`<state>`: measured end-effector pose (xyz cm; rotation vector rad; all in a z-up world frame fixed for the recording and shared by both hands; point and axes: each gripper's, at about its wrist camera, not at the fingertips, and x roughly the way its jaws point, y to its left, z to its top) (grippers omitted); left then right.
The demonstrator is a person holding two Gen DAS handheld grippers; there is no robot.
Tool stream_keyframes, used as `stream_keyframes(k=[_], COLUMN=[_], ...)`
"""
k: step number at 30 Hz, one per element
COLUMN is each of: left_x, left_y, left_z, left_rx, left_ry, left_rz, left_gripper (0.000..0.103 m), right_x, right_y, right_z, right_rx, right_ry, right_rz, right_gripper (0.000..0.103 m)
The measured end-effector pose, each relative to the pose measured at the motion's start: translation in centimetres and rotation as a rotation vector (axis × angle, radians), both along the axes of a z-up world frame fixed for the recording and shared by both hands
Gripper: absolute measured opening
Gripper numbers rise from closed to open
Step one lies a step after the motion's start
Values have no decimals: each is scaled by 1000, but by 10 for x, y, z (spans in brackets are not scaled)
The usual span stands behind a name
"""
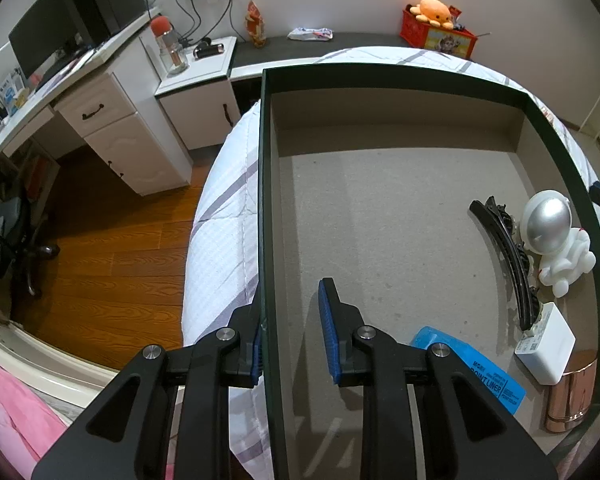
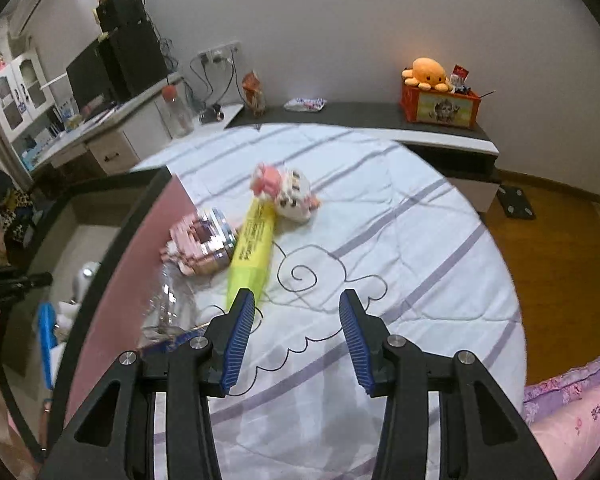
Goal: Organize rigid objects
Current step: 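Grasp pink-and-white block figure with right gripper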
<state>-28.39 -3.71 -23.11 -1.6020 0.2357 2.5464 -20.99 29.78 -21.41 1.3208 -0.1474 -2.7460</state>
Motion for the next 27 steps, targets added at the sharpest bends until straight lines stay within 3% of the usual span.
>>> stream_keyframes(k=[8, 15, 17, 19, 27], left_x=[1, 1, 1, 1, 1], left_y=[1, 1, 2, 3, 2], left_z=[-1, -1, -1, -1, -1], left_rx=[1, 0, 2, -3, -14], left_ry=[-1, -2, -2, -2, -2], left_rz=[-1, -3, -5, -7, -11], left_gripper=[23, 23, 24, 24, 25], right_x=[-38, -66, -73, -78, -95], right_y=[-11, -11, -12, -13, -14], right_z=[-5, -6, -6, -6, -9], right_rx=[58, 26, 24, 19, -4], right_ry=[-2, 5, 9, 15, 14], right_rz=[26, 43, 51, 53, 63], right_gripper=[46, 46, 50, 62, 63])
